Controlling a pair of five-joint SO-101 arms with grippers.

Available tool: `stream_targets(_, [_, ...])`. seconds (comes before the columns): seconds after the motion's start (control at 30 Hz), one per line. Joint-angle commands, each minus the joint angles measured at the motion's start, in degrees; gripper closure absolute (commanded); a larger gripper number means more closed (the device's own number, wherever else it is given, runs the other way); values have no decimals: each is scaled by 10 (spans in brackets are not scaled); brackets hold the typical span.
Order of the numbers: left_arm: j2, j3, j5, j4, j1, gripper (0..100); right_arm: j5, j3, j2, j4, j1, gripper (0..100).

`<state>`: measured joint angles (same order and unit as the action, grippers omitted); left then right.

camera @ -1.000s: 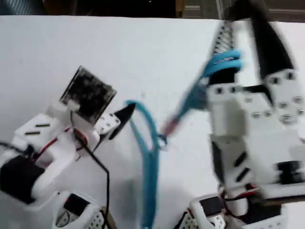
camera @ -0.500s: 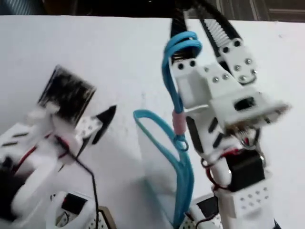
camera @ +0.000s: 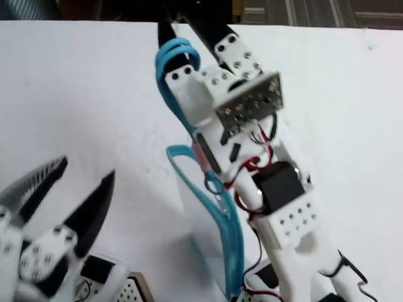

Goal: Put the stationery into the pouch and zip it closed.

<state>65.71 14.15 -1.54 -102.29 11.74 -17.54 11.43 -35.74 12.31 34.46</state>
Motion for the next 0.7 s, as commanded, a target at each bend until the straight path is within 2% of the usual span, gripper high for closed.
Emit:
stream_targets(0.0, [34,-60,-11,-3,33,772,-3,-11,29,-36,24,982])
stream_targets(0.13, [65,-126,-17,-3,48,774,-5,-11,89,-87,36,982])
stream_targets(0.23, [87,-217,-68,-4,58,770,-6,-11,134,-124,36,982])
stream_targets(0.33, [105,-280,-86,-1,127,769,-4,-33,159,-129,37,982])
stream_targets(0.47, [89,-261,-120,0,199,769,-4,-69,185,-129,39,982])
stream_targets(0.67, [51,-211,-139,0,246,769,-5,-96,224,-129,36,982])
